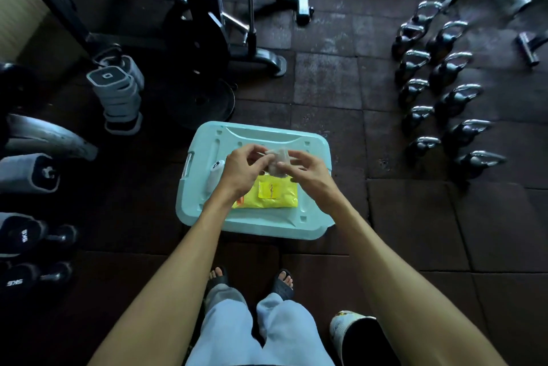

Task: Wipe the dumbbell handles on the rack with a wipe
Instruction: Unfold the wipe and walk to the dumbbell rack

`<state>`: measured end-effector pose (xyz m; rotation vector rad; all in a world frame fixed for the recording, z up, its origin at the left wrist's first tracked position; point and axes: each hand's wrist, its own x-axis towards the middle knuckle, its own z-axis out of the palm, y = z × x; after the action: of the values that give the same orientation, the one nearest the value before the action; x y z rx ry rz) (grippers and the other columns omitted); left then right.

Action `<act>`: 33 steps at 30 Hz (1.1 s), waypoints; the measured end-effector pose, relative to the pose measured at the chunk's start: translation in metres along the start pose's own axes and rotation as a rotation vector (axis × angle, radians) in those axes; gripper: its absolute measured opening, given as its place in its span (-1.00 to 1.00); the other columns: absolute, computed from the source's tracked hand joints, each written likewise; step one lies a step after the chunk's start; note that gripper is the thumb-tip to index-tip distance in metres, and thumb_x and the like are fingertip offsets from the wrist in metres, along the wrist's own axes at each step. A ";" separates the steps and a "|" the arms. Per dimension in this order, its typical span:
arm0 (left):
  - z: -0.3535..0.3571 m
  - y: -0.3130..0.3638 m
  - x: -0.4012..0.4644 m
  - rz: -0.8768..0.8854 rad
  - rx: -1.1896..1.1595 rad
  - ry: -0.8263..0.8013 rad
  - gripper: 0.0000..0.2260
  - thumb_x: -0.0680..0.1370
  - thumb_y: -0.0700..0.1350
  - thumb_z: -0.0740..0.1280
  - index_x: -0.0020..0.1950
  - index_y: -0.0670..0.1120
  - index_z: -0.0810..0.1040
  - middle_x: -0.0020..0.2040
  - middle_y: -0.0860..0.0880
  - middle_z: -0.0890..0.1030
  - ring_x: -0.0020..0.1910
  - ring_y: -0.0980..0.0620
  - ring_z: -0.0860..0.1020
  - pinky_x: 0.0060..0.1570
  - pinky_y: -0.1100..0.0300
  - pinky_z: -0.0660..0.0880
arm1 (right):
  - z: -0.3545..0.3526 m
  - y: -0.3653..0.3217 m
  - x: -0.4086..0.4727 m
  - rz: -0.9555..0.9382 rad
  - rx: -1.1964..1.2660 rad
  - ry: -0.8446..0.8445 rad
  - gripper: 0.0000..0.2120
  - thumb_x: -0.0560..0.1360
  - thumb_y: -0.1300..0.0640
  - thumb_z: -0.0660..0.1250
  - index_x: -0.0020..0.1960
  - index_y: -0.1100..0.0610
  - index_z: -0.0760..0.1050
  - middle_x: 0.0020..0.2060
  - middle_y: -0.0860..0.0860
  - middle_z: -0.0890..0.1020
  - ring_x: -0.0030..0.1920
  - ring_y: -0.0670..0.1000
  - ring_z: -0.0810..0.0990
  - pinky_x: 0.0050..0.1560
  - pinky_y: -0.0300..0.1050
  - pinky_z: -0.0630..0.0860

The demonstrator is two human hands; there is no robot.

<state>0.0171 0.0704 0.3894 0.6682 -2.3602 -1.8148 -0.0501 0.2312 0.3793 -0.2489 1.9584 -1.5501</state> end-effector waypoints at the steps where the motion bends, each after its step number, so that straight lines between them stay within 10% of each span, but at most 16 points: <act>1: 0.000 0.007 -0.002 -0.004 -0.012 -0.003 -0.92 0.56 -0.22 0.40 0.05 -0.17 0.57 -0.17 -0.08 0.66 -0.33 0.25 0.62 -0.25 0.37 0.56 | -0.003 -0.004 -0.002 0.001 0.028 -0.028 -0.69 0.52 0.12 0.47 0.24 0.17 0.60 0.03 0.13 0.71 -0.06 -0.03 0.68 -0.05 -0.17 0.54; 19: -0.091 0.037 -0.051 0.040 -0.061 0.125 -0.88 0.51 -0.22 0.46 0.04 -0.12 0.62 -0.12 -0.10 0.67 -0.09 -0.08 0.67 -0.07 0.04 0.65 | 0.065 -0.082 -0.026 -0.090 0.161 -0.227 -0.70 0.47 0.42 0.42 0.20 0.38 0.55 -0.08 0.27 0.68 -0.13 0.08 0.69 0.03 -0.06 0.62; 25: -0.164 0.030 -0.092 0.294 0.226 0.420 -0.87 0.48 -0.24 0.49 0.01 -0.13 0.66 -0.12 0.03 0.67 -0.14 0.19 0.63 -0.11 0.41 0.54 | 0.146 -0.110 -0.038 -0.117 0.246 -0.285 -0.88 0.54 0.24 0.42 0.04 0.27 0.64 -0.12 0.22 0.73 -0.06 0.10 0.73 0.10 -0.04 0.64; 33: -0.292 -0.006 -0.165 0.441 0.381 0.463 -0.79 0.53 -0.15 0.45 0.16 -0.12 0.67 0.03 0.03 0.64 0.03 0.17 0.61 0.03 0.37 0.53 | 0.292 -0.151 -0.048 -0.007 0.365 -0.405 -0.89 0.58 0.33 0.33 0.01 0.35 0.62 -0.15 0.22 0.71 -0.07 0.13 0.71 -0.09 -0.16 0.65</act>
<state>0.2638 -0.1288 0.4996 0.4770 -2.2982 -0.9283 0.1206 -0.0262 0.5016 -0.3805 1.3420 -1.6753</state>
